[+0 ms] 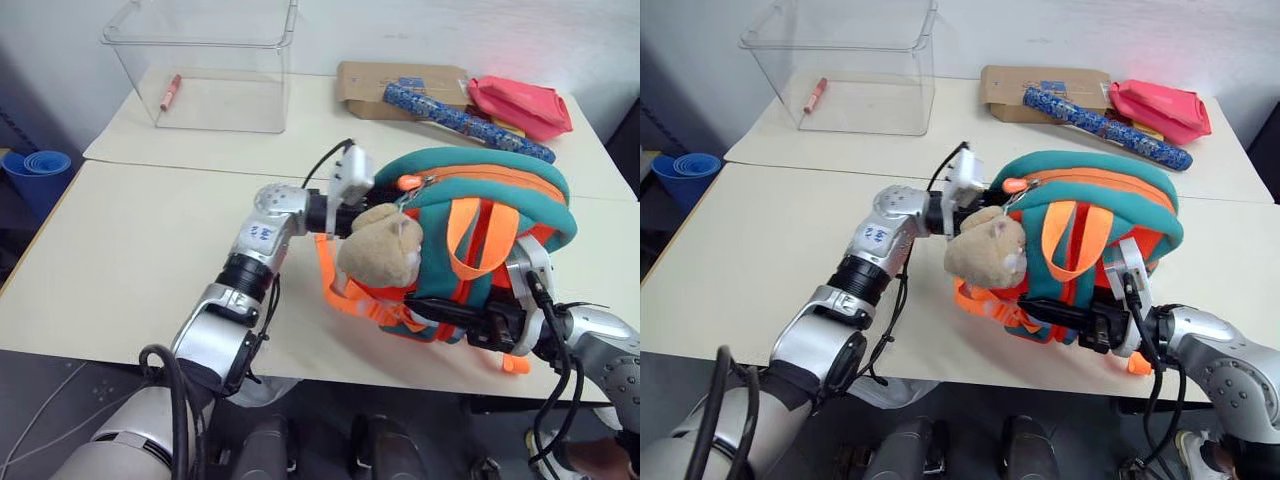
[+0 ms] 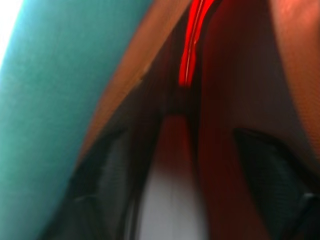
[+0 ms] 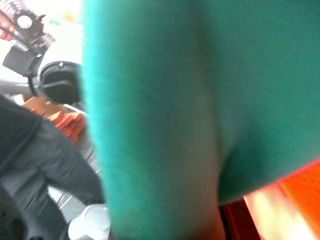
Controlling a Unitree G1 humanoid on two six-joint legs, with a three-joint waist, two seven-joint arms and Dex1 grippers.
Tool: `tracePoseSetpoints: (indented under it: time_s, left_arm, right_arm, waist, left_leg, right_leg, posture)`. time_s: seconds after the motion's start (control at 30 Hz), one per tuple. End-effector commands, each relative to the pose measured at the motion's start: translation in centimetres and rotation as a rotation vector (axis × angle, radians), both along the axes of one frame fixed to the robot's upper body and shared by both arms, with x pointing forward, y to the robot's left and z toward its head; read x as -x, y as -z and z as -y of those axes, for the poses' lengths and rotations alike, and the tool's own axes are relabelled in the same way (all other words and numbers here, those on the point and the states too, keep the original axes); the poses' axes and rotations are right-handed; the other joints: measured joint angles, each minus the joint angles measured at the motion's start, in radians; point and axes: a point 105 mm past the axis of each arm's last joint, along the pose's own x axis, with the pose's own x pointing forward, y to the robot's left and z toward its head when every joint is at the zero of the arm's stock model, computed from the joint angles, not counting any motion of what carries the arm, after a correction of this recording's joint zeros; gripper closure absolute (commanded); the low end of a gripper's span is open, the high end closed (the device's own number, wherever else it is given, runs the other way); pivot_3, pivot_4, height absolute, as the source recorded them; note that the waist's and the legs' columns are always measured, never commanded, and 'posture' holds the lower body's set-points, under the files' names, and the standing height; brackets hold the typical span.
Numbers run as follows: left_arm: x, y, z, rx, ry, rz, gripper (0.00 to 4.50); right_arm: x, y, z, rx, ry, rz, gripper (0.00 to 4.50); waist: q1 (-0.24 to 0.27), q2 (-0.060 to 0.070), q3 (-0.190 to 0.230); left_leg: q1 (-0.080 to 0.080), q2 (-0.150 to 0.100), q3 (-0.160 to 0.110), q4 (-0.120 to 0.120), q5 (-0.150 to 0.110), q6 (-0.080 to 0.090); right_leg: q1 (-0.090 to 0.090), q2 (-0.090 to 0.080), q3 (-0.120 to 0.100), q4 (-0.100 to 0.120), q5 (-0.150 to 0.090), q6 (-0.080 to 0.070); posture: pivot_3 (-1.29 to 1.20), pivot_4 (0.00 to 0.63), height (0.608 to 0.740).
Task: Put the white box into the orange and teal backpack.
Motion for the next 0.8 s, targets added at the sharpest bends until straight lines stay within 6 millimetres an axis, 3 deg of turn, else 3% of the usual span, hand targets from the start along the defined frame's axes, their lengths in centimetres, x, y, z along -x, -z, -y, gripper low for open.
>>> tracePoseSetpoints:
  time_s: [0.03, 0.13, 0.27, 0.33, 0.43, 0.7, 0.8]
  left_arm:
    - [0.7, -2.0, -4.8, 0.045, 0.037, 0.043, 0.12]
    - [1.5, -1.8, -8.2, -0.023, 0.026, 0.046, 0.12]
    - [3.2, -2.1, -9.1, -0.038, 0.037, 0.068, 0.12]
    - [4.2, -2.4, -8.9, -0.024, 0.053, 0.068, 0.12]
    - [5.8, -2.4, -7.0, 0.012, 0.061, 0.088, 0.12]
    - [7.4, -2.2, -3.2, 0.076, 0.089, 0.018, 0.12]
    - [7.3, -1.9, -2.5, 0.074, 0.073, 0.03, 0.71]
  right_arm:
    - [-0.1, -1.0, 0.6, 0.0, 0.048, 0.064, 4.5]
    - [-0.3, -0.9, 0.8, 0.001, 0.057, 0.062, 4.5]
    - [-0.5, -0.8, 1.0, 0.004, 0.057, 0.059, 4.5]
    - [-0.6, -0.8, 1.0, 0.004, 0.056, 0.058, 4.5]
    - [-0.8, -0.6, 1.0, 0.007, 0.05, 0.054, 4.5]
    - [-0.9, -0.5, 0.9, 0.009, 0.045, 0.051, 4.5]
    - [-0.9, -0.5, 0.9, 0.005, 0.051, 0.053, 4.5]
  waist:
    - [-0.005, 0.0, 0.0]
    - [-0.01, 0.0, 0.0]
    - [0.004, 0.0, 0.0]
    - [0.011, 0.0, 0.0]
    - [0.01, 0.0, 0.0]
    - [0.008, 0.0, 0.0]
    - [0.009, 0.0, 0.0]
  left_leg:
    - [0.0, 0.0, 0.0, 0.0, 0.0, 0.0]
    - [0.0, 0.0, 0.0, 0.0, 0.0, 0.0]
    - [-0.001, -0.002, -0.003, 0.0, 0.0, 0.001]
    - [-0.002, -0.003, -0.006, 0.002, 0.0, 0.002]
    - [-0.002, -0.005, -0.008, 0.002, 0.0, 0.002]
    - [-0.002, -0.004, -0.008, 0.002, 0.001, 0.001]
    - [-0.002, -0.004, -0.008, 0.001, 0.001, 0.001]
  right_leg:
    - [0.0, 0.0, 0.0, 0.001, 0.0, 0.0]
    - [0.0, 0.001, -0.001, 0.001, 0.0, 0.0]
    - [0.002, 0.001, 0.0, 0.001, 0.0, 0.0]
    - [0.003, 0.0, 0.002, 0.001, 0.0, 0.0]
    - [0.004, -0.001, 0.003, 0.0, 0.001, 0.001]
    - [0.005, 0.001, 0.002, 0.0, 0.001, 0.001]
    - [0.005, 0.001, 0.002, 0.0, 0.001, 0.001]
  posture:
    - [0.0, 0.15, 0.74]
    - [0.0, 0.15, 0.74]
    - [0.0, 0.15, 0.74]
    - [0.0, 0.15, 0.74]
    - [0.0, 0.15, 0.74]
    - [0.0, 0.15, 0.74]
    - [0.0, 0.15, 0.74]
